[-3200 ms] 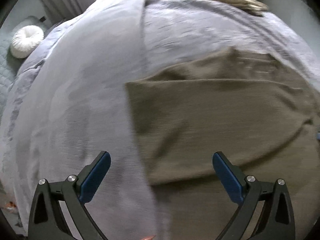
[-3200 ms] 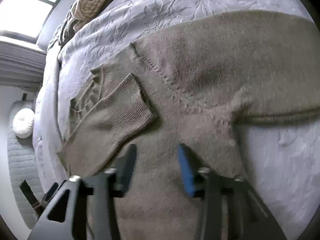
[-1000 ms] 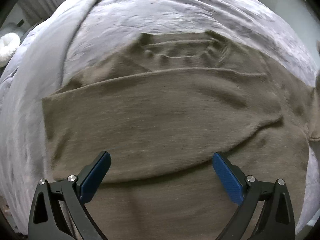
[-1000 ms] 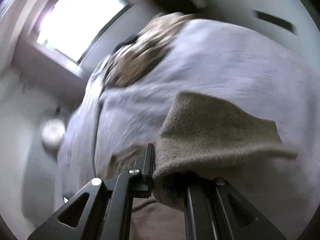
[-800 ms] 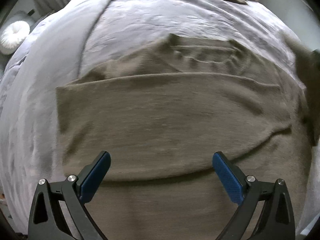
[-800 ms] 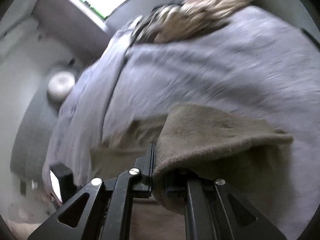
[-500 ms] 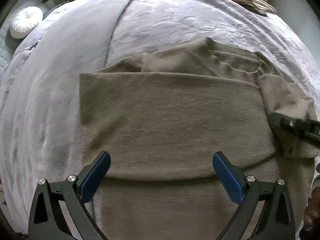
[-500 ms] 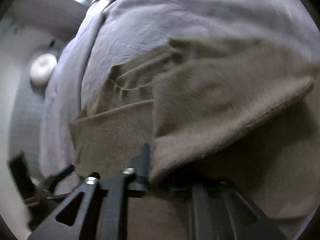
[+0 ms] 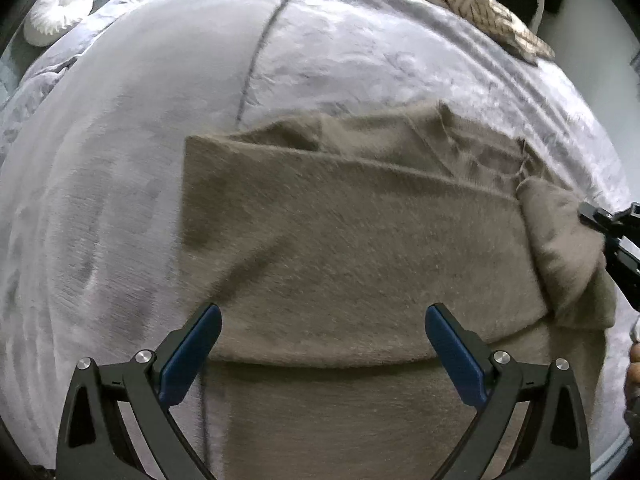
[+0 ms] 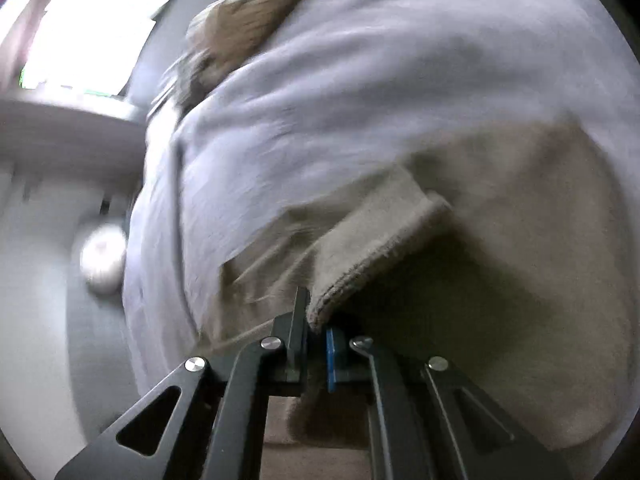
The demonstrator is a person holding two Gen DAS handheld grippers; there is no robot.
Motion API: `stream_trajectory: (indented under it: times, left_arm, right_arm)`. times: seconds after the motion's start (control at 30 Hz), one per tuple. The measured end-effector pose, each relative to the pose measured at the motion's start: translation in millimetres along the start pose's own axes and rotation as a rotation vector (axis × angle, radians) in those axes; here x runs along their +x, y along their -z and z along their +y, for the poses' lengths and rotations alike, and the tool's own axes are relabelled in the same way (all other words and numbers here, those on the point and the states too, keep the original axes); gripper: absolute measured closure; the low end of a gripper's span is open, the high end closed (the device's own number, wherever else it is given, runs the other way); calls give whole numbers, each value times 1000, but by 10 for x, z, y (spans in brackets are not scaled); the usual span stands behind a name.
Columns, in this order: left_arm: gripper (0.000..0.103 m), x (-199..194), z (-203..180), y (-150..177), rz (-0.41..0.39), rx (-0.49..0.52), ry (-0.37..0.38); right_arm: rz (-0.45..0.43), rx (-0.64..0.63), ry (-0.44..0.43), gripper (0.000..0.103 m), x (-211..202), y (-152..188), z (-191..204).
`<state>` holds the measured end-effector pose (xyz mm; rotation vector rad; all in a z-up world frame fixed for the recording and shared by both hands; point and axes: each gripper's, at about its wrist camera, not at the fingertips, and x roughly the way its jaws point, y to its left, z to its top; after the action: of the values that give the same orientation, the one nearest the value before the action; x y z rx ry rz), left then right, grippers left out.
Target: Fold small clothes
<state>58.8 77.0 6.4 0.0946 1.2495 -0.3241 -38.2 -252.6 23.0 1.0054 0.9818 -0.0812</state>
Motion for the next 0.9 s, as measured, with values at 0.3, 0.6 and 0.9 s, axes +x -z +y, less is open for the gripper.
stream_trajectory:
  times: [0.3,0.6,0.9]
  left_arm:
    - [1,-179,197,21,-60,-94,70]
    - [1,-40,96,88,-19,-117,146]
    - [1,185,-182,37,46,-42,234]
  right_arm:
    - [257,-652,97,93,766,866,1209]
    - [353,-736,163,52,659,1251,1029]
    - [253,-141,185,52,-218,826,-288]
